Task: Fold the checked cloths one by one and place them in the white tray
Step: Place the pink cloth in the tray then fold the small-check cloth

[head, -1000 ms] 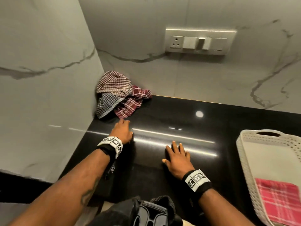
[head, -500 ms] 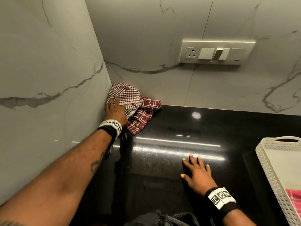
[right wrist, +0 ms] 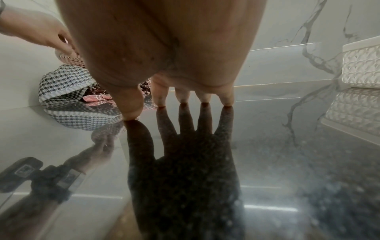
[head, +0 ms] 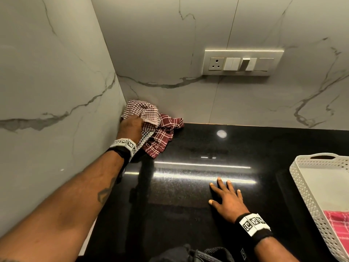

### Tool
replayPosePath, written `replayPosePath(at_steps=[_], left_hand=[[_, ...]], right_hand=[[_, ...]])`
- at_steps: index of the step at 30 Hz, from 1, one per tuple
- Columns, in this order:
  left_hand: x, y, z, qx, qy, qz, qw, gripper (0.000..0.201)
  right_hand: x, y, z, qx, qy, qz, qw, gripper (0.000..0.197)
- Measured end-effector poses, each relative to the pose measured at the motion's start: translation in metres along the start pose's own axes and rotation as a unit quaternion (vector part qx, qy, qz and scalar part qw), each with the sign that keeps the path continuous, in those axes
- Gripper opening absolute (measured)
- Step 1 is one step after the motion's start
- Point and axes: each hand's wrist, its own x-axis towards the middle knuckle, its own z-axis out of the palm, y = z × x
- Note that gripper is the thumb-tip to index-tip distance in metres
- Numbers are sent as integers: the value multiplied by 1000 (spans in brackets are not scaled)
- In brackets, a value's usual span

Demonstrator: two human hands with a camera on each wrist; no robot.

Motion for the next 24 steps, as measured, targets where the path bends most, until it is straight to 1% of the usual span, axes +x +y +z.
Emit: replayPosePath(at_steps=[1, 2, 3, 4, 5, 6, 7, 8, 10, 11, 12, 13, 14, 16, 17, 18, 20, 22, 24], left_hand=[[-6, 15, -7, -23, 27, 37, 999, 19], [-16, 34, -13, -56, 34, 83, 994, 18], [-29, 55, -18, -89, 14, 132, 987, 18], [-44, 76, -21, -122, -31, 169, 978, 19], [-60, 96, -24, -151, -87, 186, 967, 24], [-77, 114, -25, -175, -146, 185, 956, 33], [-92, 130, -24, -186, -195, 176, 947, 41], [-103, 143, -23, -189, -228, 169, 940, 47], [-118, 163, -19, -194, -264, 171, 929, 51], [-122, 170, -16, -201, -279, 174, 923, 50], [-127, 176, -15, -206, -296, 182, 915, 46], [-131, 180, -14, -207, -309, 192, 908, 41], [-134, 182, -13, -204, -318, 202, 904, 34], [-137, 179, -12, -213, -311, 204, 903, 22], [-136, 174, -10, -221, -298, 197, 908, 19], [-133, 167, -9, -226, -284, 187, 913, 17], [-127, 154, -5, -234, -252, 173, 923, 13], [-121, 145, -3, -250, -220, 166, 928, 10], [-114, 141, -2, -269, -196, 156, 930, 6]], right_hand=[[1, 0, 1, 2, 4, -2, 1000, 69], [0, -1, 1, 5, 7, -1, 1000, 69], [1, -3, 0, 4, 7, -2, 1000, 69], [0, -5, -1, 0, 1, 1, 1000, 70], [0, -6, -3, 0, -7, 3, 1000, 72], [-2, -8, -5, 12, -12, 7, 1000, 76], [-3, -11, -7, 47, 0, 5, 999, 82], [-3, -12, -7, 109, 26, 5, 994, 91], [-8, -17, -12, 240, 113, -12, 964, 103], [-12, -18, -14, 268, 153, -32, 951, 103], [-17, -20, -19, 268, 178, -51, 945, 98], [-21, -21, -25, 254, 195, -78, 944, 85], [-24, -20, -30, 221, 210, -112, 946, 67], [-28, -21, -37, 146, 227, -172, 948, 35], [-31, -21, -40, 131, 232, -187, 945, 25], [-32, -20, -42, 131, 245, -191, 942, 20], [-33, -17, -50, 159, 285, -196, 924, 17], [-33, -15, -61, 200, 317, -194, 907, 15], [-36, -15, -73, 254, 334, -199, 886, 15]])
